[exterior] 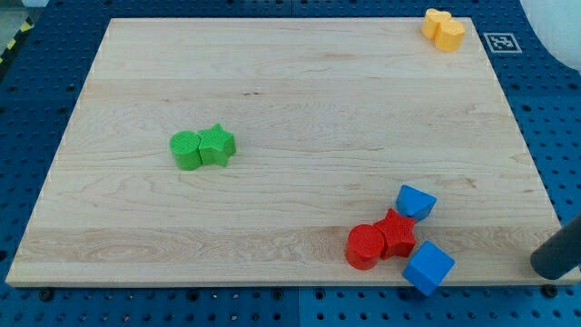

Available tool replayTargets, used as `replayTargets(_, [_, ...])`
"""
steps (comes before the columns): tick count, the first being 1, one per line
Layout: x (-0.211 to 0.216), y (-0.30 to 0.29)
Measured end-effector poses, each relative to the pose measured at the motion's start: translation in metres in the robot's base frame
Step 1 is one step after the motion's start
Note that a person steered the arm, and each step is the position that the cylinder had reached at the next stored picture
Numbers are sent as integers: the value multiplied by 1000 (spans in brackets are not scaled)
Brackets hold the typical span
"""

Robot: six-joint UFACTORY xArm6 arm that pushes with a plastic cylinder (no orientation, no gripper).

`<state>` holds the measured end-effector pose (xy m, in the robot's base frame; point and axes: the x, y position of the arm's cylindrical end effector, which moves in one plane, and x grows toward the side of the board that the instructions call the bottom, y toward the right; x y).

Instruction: Nudge the group of blocks left a bit

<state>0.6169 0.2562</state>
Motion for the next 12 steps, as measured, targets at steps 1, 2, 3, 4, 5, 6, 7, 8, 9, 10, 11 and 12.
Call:
replayTargets(1, [2, -25])
replayTargets(2, [-12, -53])
replayTargets(3, [-47, -64])
replayTargets(4, [-71, -75])
replayTargets(5, [-86, -99])
replayTargets(6, [-100, -103])
replayTargets(7, [-107, -103])
replayTargets(8, [-108, -102])
replayTargets(9, [-108, -82])
replayTargets(10, [-103, -60])
replayTargets(11, [-86, -56])
replayTargets(12, [-66, -56])
